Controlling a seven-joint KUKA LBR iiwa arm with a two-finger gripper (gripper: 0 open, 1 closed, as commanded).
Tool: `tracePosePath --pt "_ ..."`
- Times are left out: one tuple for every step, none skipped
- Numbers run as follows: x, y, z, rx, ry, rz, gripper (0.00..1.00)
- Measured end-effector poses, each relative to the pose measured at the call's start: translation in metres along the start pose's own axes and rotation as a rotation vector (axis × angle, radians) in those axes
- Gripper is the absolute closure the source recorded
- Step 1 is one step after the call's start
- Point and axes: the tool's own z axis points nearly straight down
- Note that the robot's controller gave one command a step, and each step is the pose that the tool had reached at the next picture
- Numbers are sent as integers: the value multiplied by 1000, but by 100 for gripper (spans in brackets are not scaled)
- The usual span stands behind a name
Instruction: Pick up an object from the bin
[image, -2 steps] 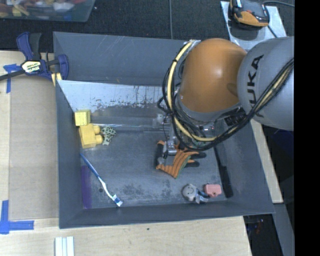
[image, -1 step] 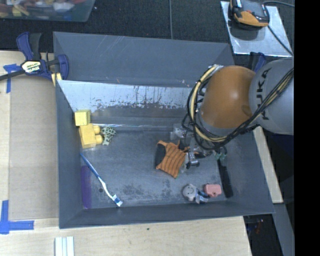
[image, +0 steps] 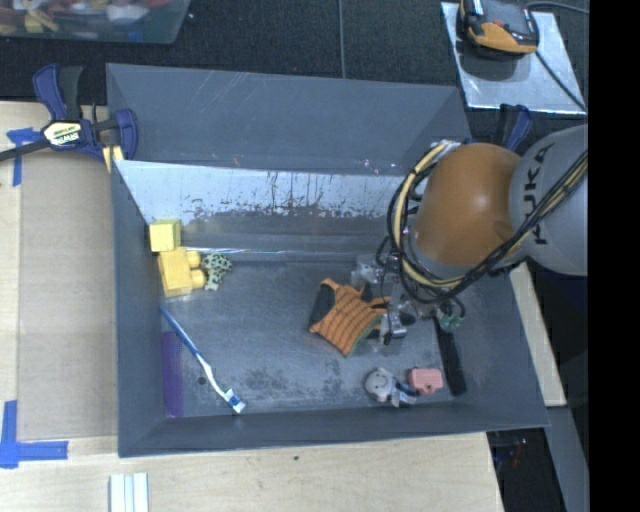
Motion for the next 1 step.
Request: tracePosePath --pt "-32 -2 -20 3 -4 52 0"
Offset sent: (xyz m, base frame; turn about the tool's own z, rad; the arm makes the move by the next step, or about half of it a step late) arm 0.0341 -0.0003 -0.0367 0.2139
